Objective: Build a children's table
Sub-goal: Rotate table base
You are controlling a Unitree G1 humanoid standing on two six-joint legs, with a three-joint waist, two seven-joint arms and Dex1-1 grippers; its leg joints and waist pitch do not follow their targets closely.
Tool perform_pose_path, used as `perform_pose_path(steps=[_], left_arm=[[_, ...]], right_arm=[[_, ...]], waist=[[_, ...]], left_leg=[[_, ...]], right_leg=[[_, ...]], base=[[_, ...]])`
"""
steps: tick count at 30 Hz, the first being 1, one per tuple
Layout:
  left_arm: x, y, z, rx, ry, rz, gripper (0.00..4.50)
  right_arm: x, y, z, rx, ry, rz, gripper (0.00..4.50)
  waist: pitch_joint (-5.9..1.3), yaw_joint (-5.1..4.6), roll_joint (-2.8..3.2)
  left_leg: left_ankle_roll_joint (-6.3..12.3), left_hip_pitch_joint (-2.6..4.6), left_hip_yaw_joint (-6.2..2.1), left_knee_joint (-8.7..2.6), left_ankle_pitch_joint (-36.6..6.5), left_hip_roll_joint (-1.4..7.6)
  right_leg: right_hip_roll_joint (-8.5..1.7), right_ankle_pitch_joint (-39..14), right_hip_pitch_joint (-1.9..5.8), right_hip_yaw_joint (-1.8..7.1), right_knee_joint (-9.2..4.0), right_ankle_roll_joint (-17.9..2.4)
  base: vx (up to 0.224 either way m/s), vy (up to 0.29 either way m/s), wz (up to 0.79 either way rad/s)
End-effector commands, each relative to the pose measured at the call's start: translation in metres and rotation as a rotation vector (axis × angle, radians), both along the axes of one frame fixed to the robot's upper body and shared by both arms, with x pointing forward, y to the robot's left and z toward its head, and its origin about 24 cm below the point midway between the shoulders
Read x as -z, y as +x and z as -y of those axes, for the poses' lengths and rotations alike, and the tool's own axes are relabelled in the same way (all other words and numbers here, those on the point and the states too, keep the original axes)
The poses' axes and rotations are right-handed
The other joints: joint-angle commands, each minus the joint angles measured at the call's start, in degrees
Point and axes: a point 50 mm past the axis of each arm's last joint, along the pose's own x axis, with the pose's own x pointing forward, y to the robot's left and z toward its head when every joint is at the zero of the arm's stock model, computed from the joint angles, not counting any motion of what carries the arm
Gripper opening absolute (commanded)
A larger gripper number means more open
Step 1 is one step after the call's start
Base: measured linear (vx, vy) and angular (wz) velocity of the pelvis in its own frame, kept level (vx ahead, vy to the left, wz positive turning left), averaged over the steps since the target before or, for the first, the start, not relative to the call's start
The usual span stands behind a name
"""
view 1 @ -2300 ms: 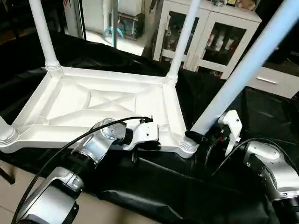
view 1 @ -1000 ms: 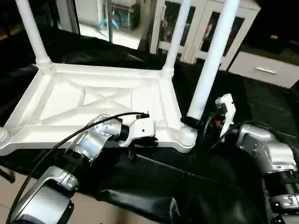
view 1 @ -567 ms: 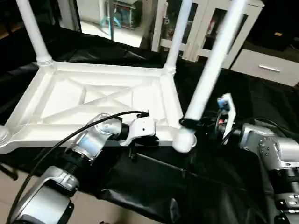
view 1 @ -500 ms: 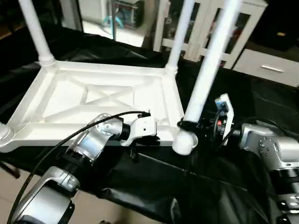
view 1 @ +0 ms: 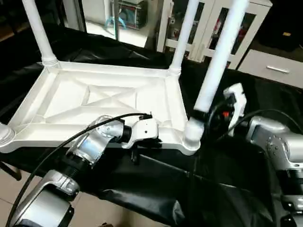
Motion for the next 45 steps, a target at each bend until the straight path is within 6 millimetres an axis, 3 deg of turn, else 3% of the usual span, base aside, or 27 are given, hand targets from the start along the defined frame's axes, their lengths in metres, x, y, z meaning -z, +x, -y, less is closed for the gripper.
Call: perform_pose_path(steps=[1, 8, 21, 28, 37, 45], left_arm=[[-0.006, -0.001, 0.005, 0.024, -0.013, 0.02, 0.0], [-0.006, -0.001, 0.005, 0.022, -0.012, 0.02, 0.0], [-0.005, -0.001, 0.006, 0.028, -0.008, 0.019, 0.0], [-0.005, -0.001, 0.005, 0.024, -0.005, 0.019, 0.0], [-0.006, 0.0, 0.005, 0.025, -0.004, 0.018, 0.0], [-0.006, 0.001, 0.007, 0.024, -0.009, 0.023, 0.0]], right_arm=[[-0.002, 0.002, 0.005, 0.026, -0.021, 0.012, 1.84], [0.01, -0.005, -0.004, 0.0, -0.008, -0.047, 1.84], [0.024, -0.005, -0.012, -0.033, -0.113, -0.074, 1.84], [0.014, -0.008, -0.012, -0.063, -0.075, -0.082, 1.84], [0.006, -0.007, -0.001, 0.003, -0.119, -0.115, 1.84], [0.028, -0.012, -0.014, 0.037, -0.116, -0.139, 1.84]], waist=[[-3.89, 0.34, 0.32], [-3.88, 0.35, 0.36], [-3.61, 0.21, 0.37], [-3.71, 0.31, 0.31], [-3.61, 0.41, 0.4], [-3.61, 0.57, 0.5]], left_leg=[[2.96, 0.75, -1.7, -3.46, -1.87, 4.09], [4.45, 0.76, -1.74, -3.29, -0.66, 4.13], [2.18, 0.73, -1.84, -3.39, -3.85, 4.09], [3.51, 0.66, -1.83, -3.24, -2.37, 4.07], [2.9, 0.75, -1.79, -3.24, -2.62, 4.08], [2.36, 0.76, -1.82, -3.31, -2.78, 4.06]], right_leg=[[-4.92, -0.4, 3.42, 3.96, -2.42, -15.12], [-4.84, 1.37, 3.41, 3.91, -2.13, -15.72], [-4.86, -3.91, 3.28, 3.99, -2.61, -14.0], [-4.82, -1.32, 3.42, 4.0, -2.27, -14.75], [-4.81, -2.27, 3.27, 3.98, -2.38, -14.67], [-4.85, -1.92, 3.33, 3.99, -2.35, -14.49]], base=[[0.0, 0.0, 0.0], [0.0, 0.0, 0.0], [0.0, 0.0, 0.0], [0.0, 0.0, 0.0], [0.0, 0.0, 0.0], [0.0, 0.0, 0.0]])
